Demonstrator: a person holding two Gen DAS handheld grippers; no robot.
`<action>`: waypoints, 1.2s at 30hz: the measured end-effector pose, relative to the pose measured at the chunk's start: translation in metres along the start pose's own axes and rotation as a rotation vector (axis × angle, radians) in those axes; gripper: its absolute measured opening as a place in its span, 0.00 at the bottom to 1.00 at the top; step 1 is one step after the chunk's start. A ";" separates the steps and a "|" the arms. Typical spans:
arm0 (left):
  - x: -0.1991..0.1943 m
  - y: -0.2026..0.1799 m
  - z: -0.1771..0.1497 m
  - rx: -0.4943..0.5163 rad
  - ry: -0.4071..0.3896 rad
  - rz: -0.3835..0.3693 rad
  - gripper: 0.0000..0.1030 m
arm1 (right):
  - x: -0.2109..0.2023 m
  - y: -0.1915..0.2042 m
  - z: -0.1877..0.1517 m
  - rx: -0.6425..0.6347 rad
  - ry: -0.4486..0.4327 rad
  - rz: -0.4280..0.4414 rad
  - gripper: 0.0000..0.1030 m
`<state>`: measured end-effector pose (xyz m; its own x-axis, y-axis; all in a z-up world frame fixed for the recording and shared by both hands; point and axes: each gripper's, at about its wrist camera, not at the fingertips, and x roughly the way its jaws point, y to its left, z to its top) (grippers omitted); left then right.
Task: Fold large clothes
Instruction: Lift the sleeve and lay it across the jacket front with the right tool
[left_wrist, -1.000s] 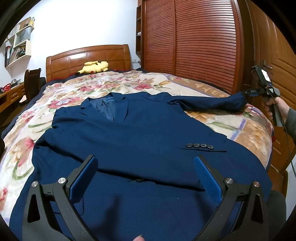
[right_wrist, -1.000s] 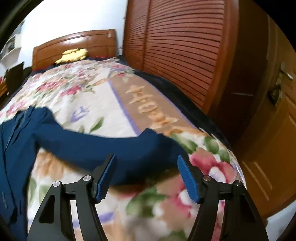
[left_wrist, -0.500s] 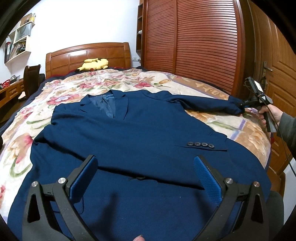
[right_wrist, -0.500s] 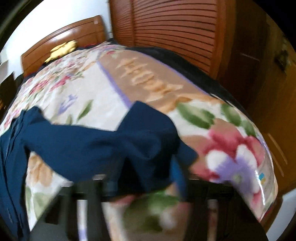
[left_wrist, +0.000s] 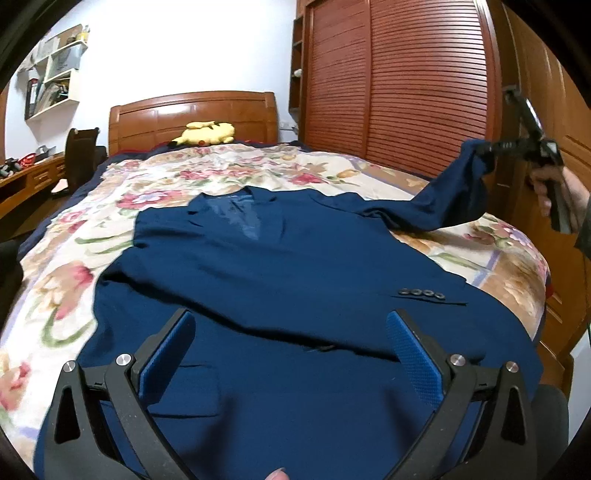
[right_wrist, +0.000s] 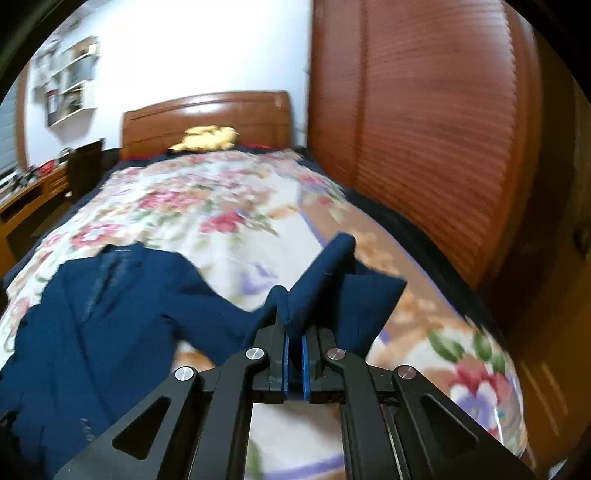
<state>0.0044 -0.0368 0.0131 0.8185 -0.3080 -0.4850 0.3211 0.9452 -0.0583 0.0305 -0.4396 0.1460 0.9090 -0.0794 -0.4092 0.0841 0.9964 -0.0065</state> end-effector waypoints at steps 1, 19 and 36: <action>-0.003 0.004 0.000 -0.003 -0.004 0.008 1.00 | -0.008 0.010 0.002 -0.018 -0.023 0.018 0.04; -0.037 0.059 -0.008 -0.072 -0.048 0.099 1.00 | -0.071 0.145 -0.001 -0.280 -0.141 0.379 0.04; -0.048 0.084 -0.011 -0.116 -0.066 0.130 1.00 | -0.049 0.133 -0.035 -0.377 0.098 0.521 0.04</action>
<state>-0.0134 0.0591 0.0220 0.8802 -0.1857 -0.4367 0.1570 0.9824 -0.1013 -0.0167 -0.3018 0.1331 0.7491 0.4024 -0.5262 -0.5230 0.8468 -0.0969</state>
